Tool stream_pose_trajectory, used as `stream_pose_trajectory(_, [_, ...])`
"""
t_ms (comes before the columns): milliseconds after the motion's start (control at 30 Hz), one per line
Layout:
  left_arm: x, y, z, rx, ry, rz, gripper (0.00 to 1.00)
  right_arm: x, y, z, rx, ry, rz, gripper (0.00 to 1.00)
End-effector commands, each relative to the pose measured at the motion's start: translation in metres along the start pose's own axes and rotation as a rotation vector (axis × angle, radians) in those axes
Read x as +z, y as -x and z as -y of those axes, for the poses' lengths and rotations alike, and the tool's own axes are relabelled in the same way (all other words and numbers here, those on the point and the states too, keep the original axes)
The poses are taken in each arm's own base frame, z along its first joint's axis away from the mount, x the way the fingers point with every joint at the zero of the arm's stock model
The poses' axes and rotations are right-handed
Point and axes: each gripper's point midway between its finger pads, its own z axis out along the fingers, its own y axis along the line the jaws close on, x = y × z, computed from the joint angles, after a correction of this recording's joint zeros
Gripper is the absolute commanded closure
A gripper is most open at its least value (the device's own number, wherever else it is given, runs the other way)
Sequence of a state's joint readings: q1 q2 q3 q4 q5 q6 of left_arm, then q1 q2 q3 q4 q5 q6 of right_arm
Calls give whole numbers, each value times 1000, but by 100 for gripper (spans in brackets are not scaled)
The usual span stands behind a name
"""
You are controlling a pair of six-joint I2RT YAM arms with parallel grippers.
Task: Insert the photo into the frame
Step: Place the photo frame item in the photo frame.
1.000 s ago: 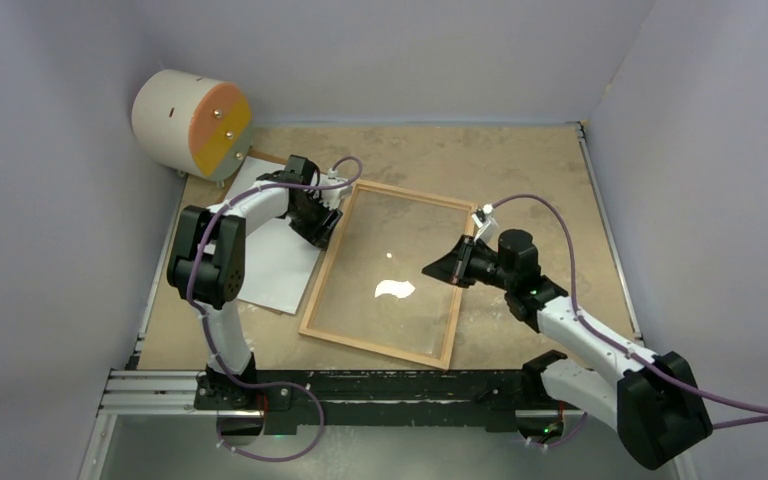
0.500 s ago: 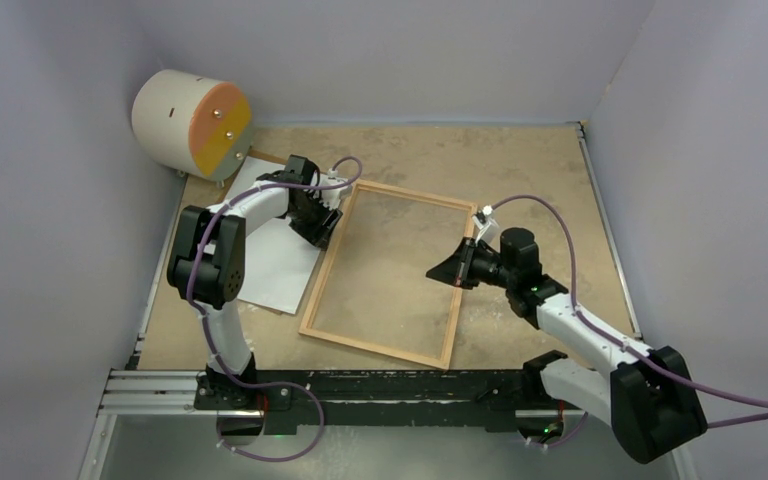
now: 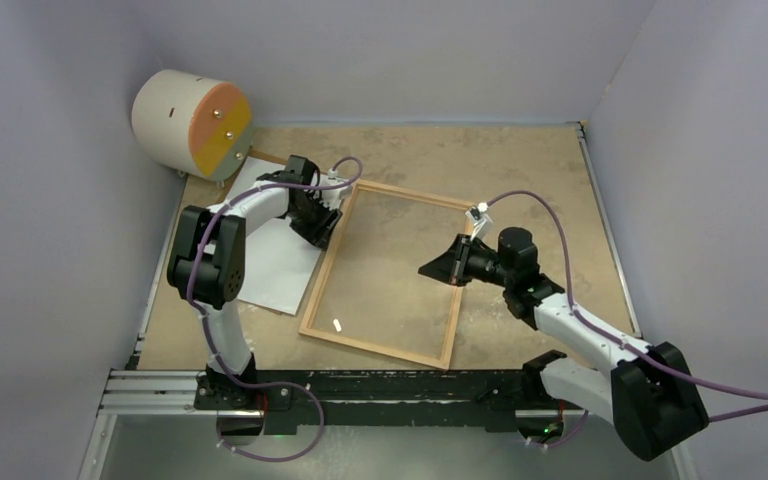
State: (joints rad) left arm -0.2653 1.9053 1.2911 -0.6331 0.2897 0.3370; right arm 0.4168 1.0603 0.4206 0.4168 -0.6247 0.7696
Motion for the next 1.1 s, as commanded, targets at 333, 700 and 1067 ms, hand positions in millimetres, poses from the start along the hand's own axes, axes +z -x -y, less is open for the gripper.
stream_pose_trajectory(333, [13,-23,25,-16,-104,-81,52,8,-23,21,-19,-42,-62,84])
stream_pose_trajectory(700, [11,-20,22,-11,-92,-78,54,6,-25,55,91,-181,-60,50])
stream_pose_trajectory(1067, [10,-20,21,-1,-83,-79,55,-2,-14,61,136,-172,-25,32])
